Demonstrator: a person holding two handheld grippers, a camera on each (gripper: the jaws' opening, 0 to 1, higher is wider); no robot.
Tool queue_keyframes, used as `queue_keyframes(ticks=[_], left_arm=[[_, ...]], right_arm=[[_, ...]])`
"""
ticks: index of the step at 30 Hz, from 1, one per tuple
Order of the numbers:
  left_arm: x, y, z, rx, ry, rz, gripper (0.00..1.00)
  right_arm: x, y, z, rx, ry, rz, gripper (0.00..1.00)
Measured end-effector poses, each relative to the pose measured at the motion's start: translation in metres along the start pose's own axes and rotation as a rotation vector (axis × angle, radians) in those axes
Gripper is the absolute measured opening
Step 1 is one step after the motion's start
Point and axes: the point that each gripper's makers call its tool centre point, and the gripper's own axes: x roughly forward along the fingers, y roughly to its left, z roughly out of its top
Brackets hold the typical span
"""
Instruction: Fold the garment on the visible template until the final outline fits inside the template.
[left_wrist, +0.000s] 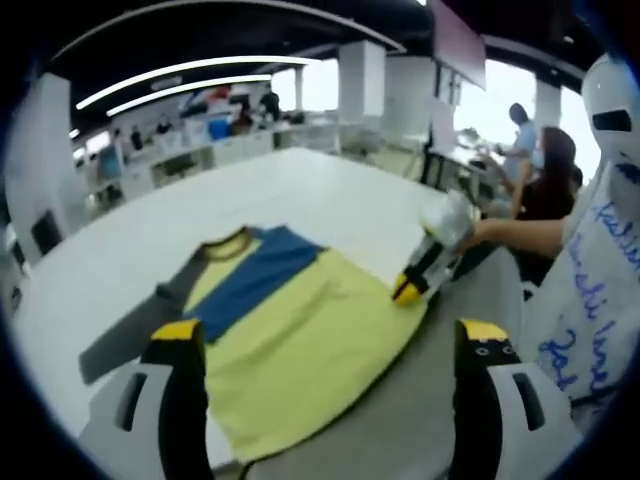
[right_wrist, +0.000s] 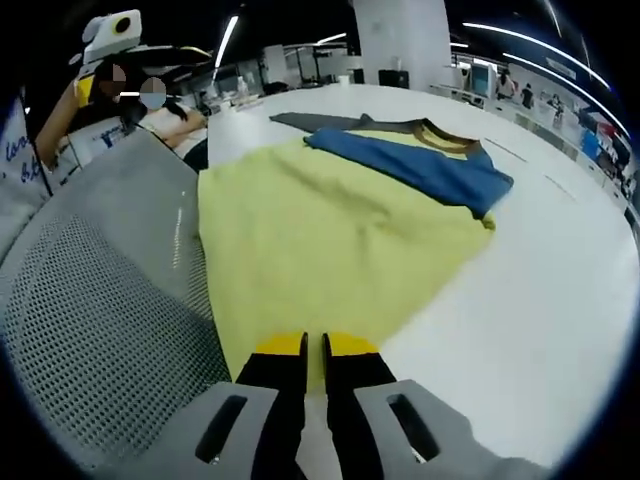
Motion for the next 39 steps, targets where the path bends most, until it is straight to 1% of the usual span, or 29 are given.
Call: queue_keyframes(ticks=[2, 4, 5, 6, 7, 8, 11, 14, 17, 19, 22, 24, 26, 27, 29, 32, 34, 35, 38, 39], left_arm=[[0.001, -0.001, 0.001, -0.003, -0.003, -0.002, 0.99], [0.003, -0.002, 0.002, -0.004, -0.005, -0.004, 0.99], [0.003, -0.002, 0.002, -0.004, -0.006, -0.004, 0.99], [0.004, -0.002, 0.003, -0.006, -0.006, -0.004, 0.99], [0.005, -0.002, 0.003, -0.005, -0.006, -0.004, 0.99], [0.006, -0.002, 0.003, -0.005, -0.004, -0.004, 0.99], [0.007, -0.003, 0.004, -0.007, -0.010, -0.008, 0.99], [0.008, -0.003, 0.002, -0.007, -0.010, -0.010, 0.99], [0.006, 0.002, -0.001, -0.013, -0.008, -0.010, 0.99], [0.005, 0.006, -0.004, -0.018, -0.003, -0.012, 0.99], [0.001, 0.013, -0.006, -0.016, 0.004, -0.017, 0.99], [-0.002, 0.017, -0.006, -0.013, 0.000, -0.019, 0.99], [-0.005, 0.022, -0.007, -0.013, -0.001, -0.023, 0.99], [-0.005, 0.023, -0.007, -0.011, -0.002, -0.025, 0.99], [-0.007, 0.025, -0.008, -0.009, -0.002, -0.037, 0.99], [-0.010, 0.030, -0.008, -0.006, -0.003, -0.041, 0.99], [-0.012, 0.032, -0.009, -0.008, -0.004, -0.048, 0.99], [-0.012, 0.033, -0.009, -0.005, -0.004, -0.051, 0.99], [-0.013, 0.034, -0.013, -0.004, 0.007, -0.067, 0.99], [-0.013, 0.035, -0.014, -0.002, 0.007, -0.069, 0.99]], right_arm=[[-0.001, 0.000, -0.002, 0.013, 0.007, 0.001, 0.04], [-0.003, 0.003, -0.004, 0.022, 0.013, 0.017, 0.06], [-0.004, 0.004, -0.005, 0.006, 0.019, 0.014, 0.05], [-0.005, 0.003, -0.009, -0.018, 0.041, 0.005, 0.03], [-0.006, 0.003, -0.008, -0.035, 0.036, -0.005, 0.02], [-0.006, 0.004, -0.009, -0.021, 0.038, 0.000, 0.03], [-0.006, 0.006, -0.009, 0.010, 0.033, 0.012, 0.07], [-0.006, 0.009, -0.007, -0.019, 0.043, -0.010, 0.12], [-0.007, 0.010, -0.003, -0.016, 0.041, -0.029, 0.16], [-0.009, 0.010, 0.003, -0.013, 0.026, -0.044, 0.19], [-0.013, 0.007, 0.018, 0.003, -0.006, -0.084, 0.20], [-0.017, 0.004, 0.029, 0.028, -0.038, -0.111, 0.22], [-0.021, 0.005, 0.037, 0.053, -0.062, -0.117, 0.25], [-0.024, 0.006, 0.045, 0.078, -0.089, -0.126, 0.26], [-0.029, 0.004, 0.053, 0.106, -0.117, -0.150, 0.27], [-0.041, 0.002, 0.066, 0.102, -0.138, -0.206, 0.32], [-0.045, 0.002, 0.071, 0.106, -0.147, -0.221, 0.37], [-0.050, 0.001, 0.079, 0.106, -0.169, -0.246, 0.38], [-0.057, 0.004, 0.087, 0.113, -0.178, -0.270, 0.42], [-0.058, 0.004, 0.089, 0.114, -0.182, -0.278, 0.46]])
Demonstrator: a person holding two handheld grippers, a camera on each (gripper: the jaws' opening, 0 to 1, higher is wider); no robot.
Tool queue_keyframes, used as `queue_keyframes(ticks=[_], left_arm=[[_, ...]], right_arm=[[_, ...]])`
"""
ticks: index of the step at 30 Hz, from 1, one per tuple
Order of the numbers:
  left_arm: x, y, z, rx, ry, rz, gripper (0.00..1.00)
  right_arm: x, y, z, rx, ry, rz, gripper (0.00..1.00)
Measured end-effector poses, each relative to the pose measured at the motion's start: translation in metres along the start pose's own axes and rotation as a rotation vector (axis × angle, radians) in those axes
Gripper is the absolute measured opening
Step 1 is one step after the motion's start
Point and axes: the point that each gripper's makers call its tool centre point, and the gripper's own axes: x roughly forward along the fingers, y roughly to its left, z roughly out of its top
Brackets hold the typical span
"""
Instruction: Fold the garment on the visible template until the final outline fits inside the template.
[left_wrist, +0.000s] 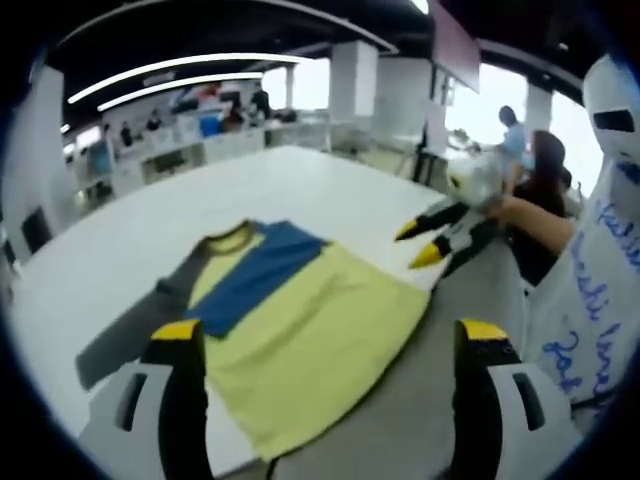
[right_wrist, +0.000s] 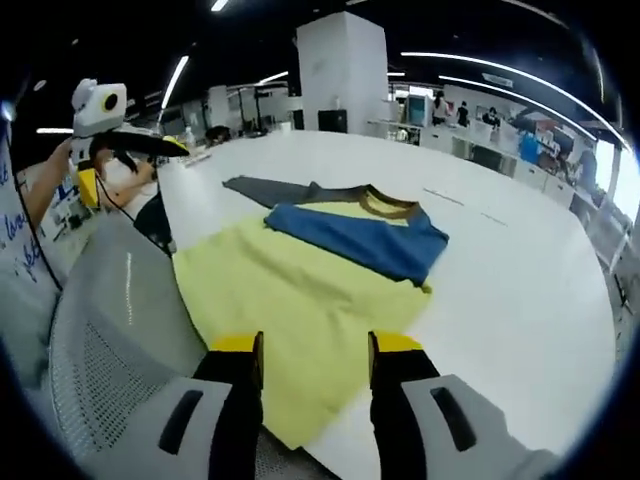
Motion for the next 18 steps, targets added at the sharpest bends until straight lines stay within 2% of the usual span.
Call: queue_keyframes(ticks=[6, 9, 11, 14, 18], left_arm=[[-0.005, 0.005, -0.004, 0.000, 0.002, -0.014, 0.99], [-0.006, 0.007, -0.005, 0.003, 0.002, -0.020, 0.99], [-0.008, 0.008, -0.006, 0.004, 0.003, -0.022, 0.99], [-0.012, 0.010, -0.008, 0.000, 0.004, -0.023, 0.99], [-0.016, 0.017, -0.012, -0.002, 0.012, -0.018, 0.99]], right_arm=[[-0.010, 0.010, 0.013, -0.003, -0.013, -0.015, 0.61], [-0.012, 0.012, 0.017, -0.002, -0.022, -0.031, 0.66], [-0.013, 0.015, 0.019, 0.004, -0.024, -0.034, 0.74], [-0.014, 0.022, 0.024, -0.002, -0.024, -0.049, 0.91], [-0.015, 0.030, 0.027, -0.018, -0.013, -0.039, 0.98]])
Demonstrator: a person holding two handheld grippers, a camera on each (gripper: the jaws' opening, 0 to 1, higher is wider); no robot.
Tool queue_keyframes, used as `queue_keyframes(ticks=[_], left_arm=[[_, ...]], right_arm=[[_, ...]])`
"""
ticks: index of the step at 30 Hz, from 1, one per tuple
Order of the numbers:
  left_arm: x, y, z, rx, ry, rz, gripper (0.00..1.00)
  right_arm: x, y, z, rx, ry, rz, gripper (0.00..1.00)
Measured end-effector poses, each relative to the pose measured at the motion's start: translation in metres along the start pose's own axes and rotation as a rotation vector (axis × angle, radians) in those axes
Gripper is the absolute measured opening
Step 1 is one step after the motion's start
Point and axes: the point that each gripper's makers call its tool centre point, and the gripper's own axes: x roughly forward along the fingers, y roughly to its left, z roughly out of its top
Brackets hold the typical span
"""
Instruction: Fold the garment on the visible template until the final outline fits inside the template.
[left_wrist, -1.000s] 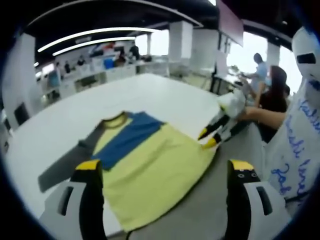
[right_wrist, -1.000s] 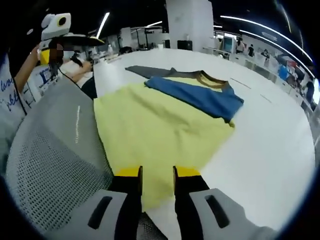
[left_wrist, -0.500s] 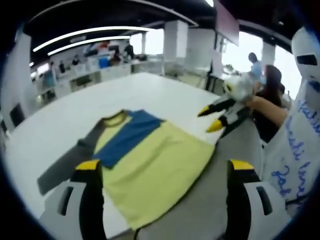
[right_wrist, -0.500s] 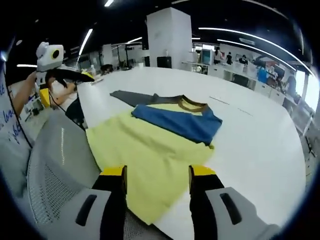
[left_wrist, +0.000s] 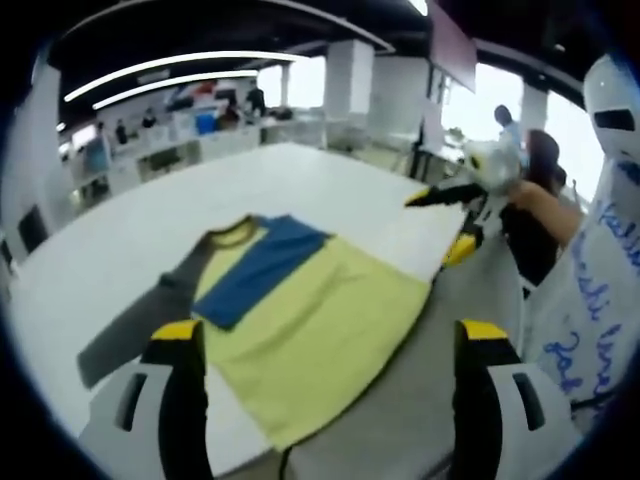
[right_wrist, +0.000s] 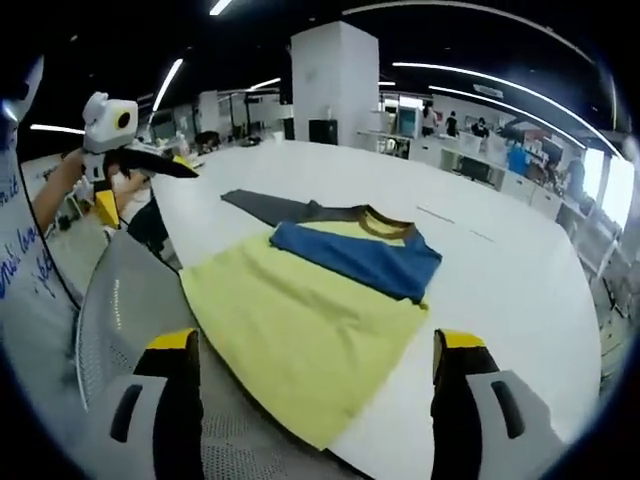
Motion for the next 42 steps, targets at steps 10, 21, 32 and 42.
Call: queue_keyframes(ticks=[10, 21, 32, 42], left_arm=[[-0.004, 0.004, -0.004, 0.000, 0.002, -0.010, 0.99], [-0.002, 0.000, -0.012, -0.007, 0.021, -0.040, 0.99], [-0.001, 0.007, -0.011, 0.008, 0.021, -0.039, 0.99], [-0.006, 0.032, -0.009, 0.005, -0.005, 0.010, 0.99]], right_arm=[[-0.009, 0.011, 0.012, 0.029, -0.001, 0.012, 1.00], [-0.006, 0.026, -0.001, 0.051, 0.090, 0.044, 1.00], [-0.003, 0.024, 0.009, 0.038, 0.074, 0.050, 1.00], [-0.002, 0.022, 0.007, 0.060, 0.080, 0.017, 1.00]])
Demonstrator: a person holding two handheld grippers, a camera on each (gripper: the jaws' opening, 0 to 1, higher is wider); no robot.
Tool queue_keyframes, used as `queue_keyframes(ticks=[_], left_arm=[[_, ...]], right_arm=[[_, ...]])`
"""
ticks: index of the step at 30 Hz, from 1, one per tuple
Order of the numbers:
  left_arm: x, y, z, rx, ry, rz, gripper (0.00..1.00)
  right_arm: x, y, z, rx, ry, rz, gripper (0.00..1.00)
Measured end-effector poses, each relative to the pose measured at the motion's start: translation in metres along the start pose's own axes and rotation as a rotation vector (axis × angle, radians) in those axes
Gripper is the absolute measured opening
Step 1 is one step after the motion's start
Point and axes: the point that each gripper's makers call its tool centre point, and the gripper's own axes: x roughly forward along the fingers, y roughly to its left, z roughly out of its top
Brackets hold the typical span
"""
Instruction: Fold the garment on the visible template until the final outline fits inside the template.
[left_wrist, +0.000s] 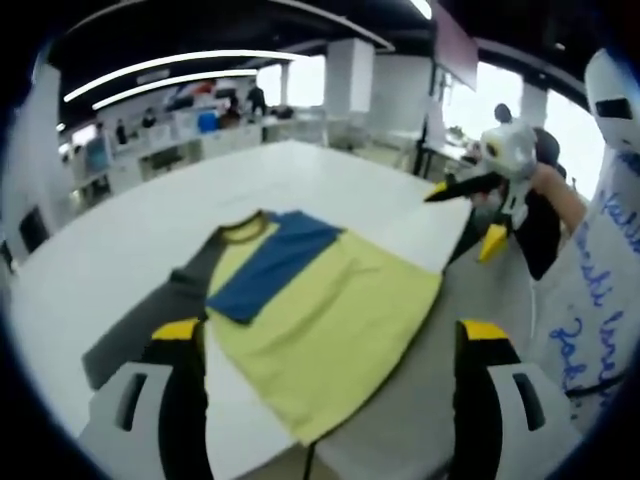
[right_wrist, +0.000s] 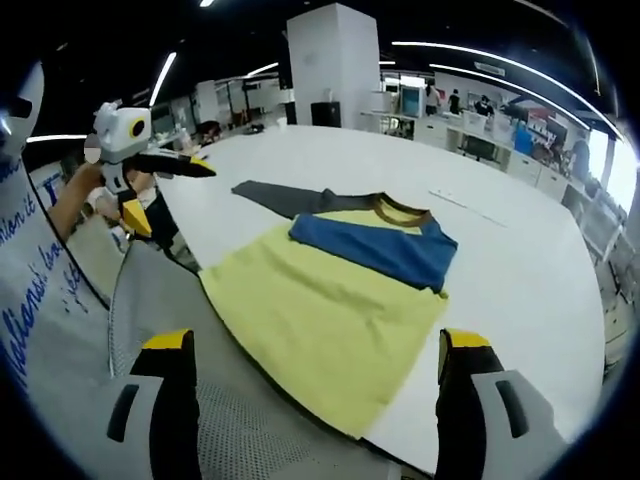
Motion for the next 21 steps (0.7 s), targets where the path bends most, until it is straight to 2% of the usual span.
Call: queue_keyframes(ticks=[8, 16, 21], left_arm=[[-0.007, 0.016, -0.003, 0.006, -0.014, 0.022, 0.97], [-0.022, 0.047, -0.006, 0.013, -0.030, 0.072, 0.94], [-0.027, 0.058, -0.010, 0.021, -0.027, 0.088, 0.92]], right_arm=[[-0.001, 0.004, 0.001, 0.004, 0.001, -0.020, 1.00], [-0.004, 0.006, 0.004, 0.031, -0.018, -0.066, 1.00], [-0.005, 0.008, 0.003, 0.034, -0.012, -0.085, 1.00]])
